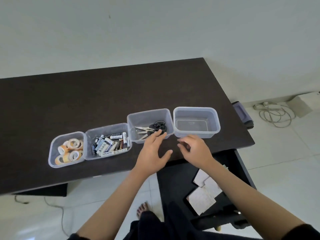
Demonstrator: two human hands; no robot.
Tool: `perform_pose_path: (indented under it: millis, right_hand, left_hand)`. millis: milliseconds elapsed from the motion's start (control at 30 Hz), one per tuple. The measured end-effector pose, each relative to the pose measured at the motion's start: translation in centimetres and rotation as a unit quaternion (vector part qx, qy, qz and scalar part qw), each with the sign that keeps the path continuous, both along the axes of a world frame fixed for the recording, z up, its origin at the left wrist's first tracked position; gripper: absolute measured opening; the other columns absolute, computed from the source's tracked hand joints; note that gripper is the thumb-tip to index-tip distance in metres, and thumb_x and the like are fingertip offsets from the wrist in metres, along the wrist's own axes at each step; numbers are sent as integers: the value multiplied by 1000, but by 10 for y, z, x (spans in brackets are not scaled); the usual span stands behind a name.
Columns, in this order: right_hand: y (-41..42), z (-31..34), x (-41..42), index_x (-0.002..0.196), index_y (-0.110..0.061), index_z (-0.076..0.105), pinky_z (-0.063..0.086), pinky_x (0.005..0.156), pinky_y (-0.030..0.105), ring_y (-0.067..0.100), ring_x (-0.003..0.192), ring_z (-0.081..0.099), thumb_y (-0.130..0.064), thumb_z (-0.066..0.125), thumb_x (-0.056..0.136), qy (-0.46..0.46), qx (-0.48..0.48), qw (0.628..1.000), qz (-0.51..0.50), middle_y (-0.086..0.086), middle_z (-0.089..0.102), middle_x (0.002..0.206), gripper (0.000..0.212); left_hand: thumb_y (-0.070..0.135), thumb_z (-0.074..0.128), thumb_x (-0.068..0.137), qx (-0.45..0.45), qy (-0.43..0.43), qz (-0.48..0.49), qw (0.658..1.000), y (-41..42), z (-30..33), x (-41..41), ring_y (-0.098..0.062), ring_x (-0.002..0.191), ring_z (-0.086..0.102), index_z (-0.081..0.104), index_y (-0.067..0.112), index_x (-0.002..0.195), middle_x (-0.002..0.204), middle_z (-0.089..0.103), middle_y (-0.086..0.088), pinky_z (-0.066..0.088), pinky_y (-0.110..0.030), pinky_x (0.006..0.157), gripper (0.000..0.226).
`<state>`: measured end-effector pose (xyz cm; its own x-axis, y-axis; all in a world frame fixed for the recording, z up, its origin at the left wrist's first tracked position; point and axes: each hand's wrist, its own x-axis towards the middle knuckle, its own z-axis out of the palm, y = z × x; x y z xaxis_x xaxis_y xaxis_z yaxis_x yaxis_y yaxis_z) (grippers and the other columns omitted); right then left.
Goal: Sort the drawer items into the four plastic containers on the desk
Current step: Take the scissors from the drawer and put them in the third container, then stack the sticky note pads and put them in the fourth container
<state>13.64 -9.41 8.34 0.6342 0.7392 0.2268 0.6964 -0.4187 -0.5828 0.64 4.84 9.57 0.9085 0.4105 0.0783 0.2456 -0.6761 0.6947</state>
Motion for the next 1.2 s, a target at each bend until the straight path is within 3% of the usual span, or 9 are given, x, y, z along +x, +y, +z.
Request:
perform_pose_path:
  millis: [167, 300, 500, 667, 833, 1033, 1200]
  right_hand:
    - [-72, -34, 13, 95, -10, 71, 50, 66, 30, 11, 76, 55, -15, 64, 84, 55, -86, 994, 31, 1, 64, 83, 14]
    - [-127, -70, 23, 106, -12, 66, 41, 70, 25, 19, 94, 58, -21, 57, 90, 105, -212, 971, 34, 1, 62, 97, 21]
    - [-176, -108, 38, 120, -19, 59, 49, 86, 34, 19, 108, 53, -23, 56, 89, 158, -331, 928, 59, -1, 58, 114, 31]
    - [-185, -124, 42, 122, -17, 57, 51, 88, 38, 21, 107, 56, -20, 56, 88, 186, -360, 909, 92, 3, 58, 117, 34]
    - [-190, -139, 32, 117, -15, 60, 52, 84, 36, 19, 94, 59, -17, 58, 86, 254, -348, 899, 76, 1, 61, 100, 31]
    - [-185, -145, 18, 123, -27, 55, 48, 75, 28, 14, 78, 54, -21, 62, 84, 294, -306, 898, 114, -4, 60, 81, 40]
    - [-177, -148, 16, 94, -5, 64, 46, 75, 30, 27, 83, 56, -18, 67, 83, 299, -325, 886, 141, 6, 56, 90, 17]
  left_hand:
    - [34, 63, 86, -51, 70, -12, 996, -83, -36, -3, -12, 132, 39, 50, 18, 135, 139, 44, 2, 32, -23, 110, 54]
    - [34, 60, 87, -96, 160, 16, 982, -127, -76, -4, -11, 130, 40, 48, 18, 135, 137, 44, 4, 29, -15, 103, 52]
    - [30, 62, 86, -159, 286, 60, 943, -169, -126, 4, -17, 126, 42, 48, 20, 131, 135, 44, 1, 40, -28, 102, 49]
    - [22, 67, 80, -190, 359, 85, 910, -185, -150, 13, -21, 123, 46, 45, 20, 130, 130, 51, -3, 44, -34, 99, 55]
    - [10, 64, 75, -182, 364, 127, 905, -198, -156, 10, -20, 112, 52, 51, 21, 126, 118, 56, -2, 49, -34, 92, 53]
    - [10, 66, 69, -176, 333, 110, 920, -203, -147, 2, -18, 94, 57, 62, 21, 93, 101, 60, 0, 47, -28, 78, 26]
    - [6, 65, 71, -185, 318, 126, 922, -207, -135, -6, -16, 85, 57, 58, 26, 80, 98, 58, 0, 48, -28, 73, 23]
